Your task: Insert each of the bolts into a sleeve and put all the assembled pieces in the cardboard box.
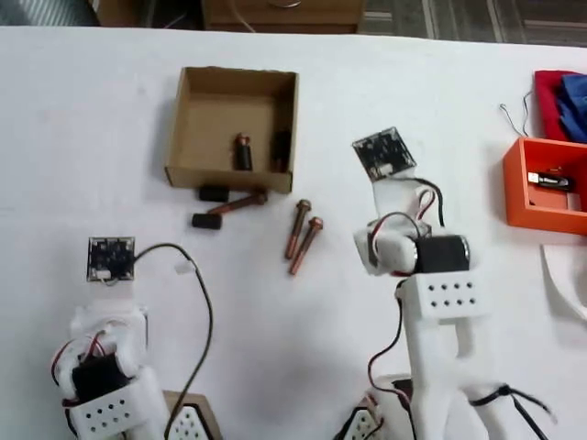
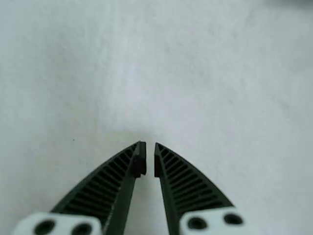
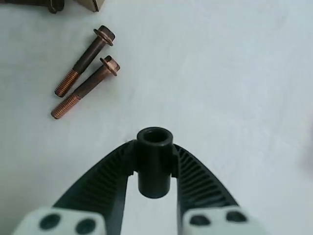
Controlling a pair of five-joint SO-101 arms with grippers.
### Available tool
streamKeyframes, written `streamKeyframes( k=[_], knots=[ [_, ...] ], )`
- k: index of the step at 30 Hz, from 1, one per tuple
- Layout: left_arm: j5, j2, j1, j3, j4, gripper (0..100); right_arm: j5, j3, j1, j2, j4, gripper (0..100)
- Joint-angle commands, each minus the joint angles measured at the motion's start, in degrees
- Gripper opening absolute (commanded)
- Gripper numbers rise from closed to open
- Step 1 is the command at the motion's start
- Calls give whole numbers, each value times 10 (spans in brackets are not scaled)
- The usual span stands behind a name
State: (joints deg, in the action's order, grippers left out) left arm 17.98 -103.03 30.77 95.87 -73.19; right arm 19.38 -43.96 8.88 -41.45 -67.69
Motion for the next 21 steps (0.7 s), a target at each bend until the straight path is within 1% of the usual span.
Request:
streamKeyframes(
  k=[1,6,10,18,19,21],
  knots=[
    [0,-11,-27,12,-3,58,-1,-2,-4,-31,-7,22],
    [0,-11,-80,12,-3,57,4,0,-4,-74,-56,22],
    [0,-11,-105,12,-3,57,5,0,-3,-97,-54,22],
    [2,-11,-112,12,1,59,5,-13,-4,-97,-46,22],
    [4,-12,-113,12,11,60,5,-18,-4,-97,-44,22],
    [4,-14,-105,12,74,60,5,-25,-4,-97,-36,22]
  ],
)
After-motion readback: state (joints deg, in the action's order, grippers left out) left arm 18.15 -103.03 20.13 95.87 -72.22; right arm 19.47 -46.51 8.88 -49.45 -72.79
